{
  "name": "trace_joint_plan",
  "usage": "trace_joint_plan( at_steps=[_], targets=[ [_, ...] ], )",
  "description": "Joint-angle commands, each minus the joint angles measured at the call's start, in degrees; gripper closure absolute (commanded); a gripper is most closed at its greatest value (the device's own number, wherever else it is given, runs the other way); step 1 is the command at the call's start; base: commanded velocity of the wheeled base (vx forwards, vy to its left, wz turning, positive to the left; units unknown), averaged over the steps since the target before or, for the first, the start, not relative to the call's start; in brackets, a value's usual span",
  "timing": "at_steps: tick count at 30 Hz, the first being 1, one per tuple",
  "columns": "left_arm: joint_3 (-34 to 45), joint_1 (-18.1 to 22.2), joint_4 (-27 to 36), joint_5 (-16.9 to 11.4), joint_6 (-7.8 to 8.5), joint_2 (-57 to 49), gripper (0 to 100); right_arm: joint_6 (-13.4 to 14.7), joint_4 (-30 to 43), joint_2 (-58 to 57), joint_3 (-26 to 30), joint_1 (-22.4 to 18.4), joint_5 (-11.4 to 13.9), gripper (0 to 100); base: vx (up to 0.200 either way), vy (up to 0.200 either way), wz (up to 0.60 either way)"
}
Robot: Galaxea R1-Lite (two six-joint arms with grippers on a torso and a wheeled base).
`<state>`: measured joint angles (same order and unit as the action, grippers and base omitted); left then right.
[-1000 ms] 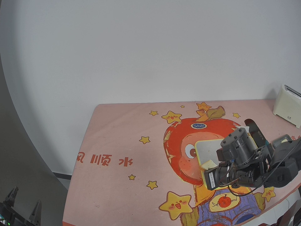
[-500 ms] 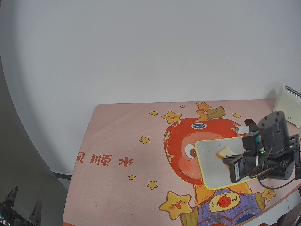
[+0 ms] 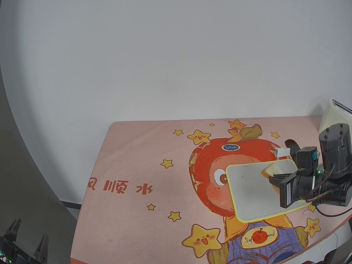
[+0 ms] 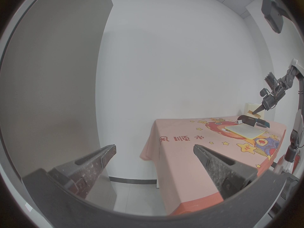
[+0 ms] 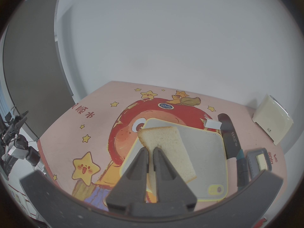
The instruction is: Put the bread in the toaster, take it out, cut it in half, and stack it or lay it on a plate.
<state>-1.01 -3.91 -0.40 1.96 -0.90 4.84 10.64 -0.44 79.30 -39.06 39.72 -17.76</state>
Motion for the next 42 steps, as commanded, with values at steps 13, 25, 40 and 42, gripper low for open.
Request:
trace_joint_plan(
  at_steps=[13, 25, 40, 42],
  targets=[
    [1.0, 0.0, 0.1, 0.1, 0.02, 0.0, 0, 0.0, -0.1, 0.1, 0.0, 0.0, -0.1, 100, 0.000, -0.138, 0.00],
    [1.0, 0.0, 0.0, 0.1, -0.06, 0.0, 0, -0.2, -0.1, -0.1, 0.3, 0.1, -0.5, 100, 0.000, -0.100, 0.00],
    [1.0, 0.0, 0.1, 0.1, -0.06, 0.0, 0, -0.3, -0.1, -0.1, 0.7, 0.0, -1.2, 100, 0.000, -0.080, 0.00],
    [1.0, 0.0, 0.0, 0.1, -0.06, 0.0, 0, -0.3, -0.1, -0.1, 0.6, 0.0, -1.2, 100, 0.000, -0.200, 0.00]
  ],
)
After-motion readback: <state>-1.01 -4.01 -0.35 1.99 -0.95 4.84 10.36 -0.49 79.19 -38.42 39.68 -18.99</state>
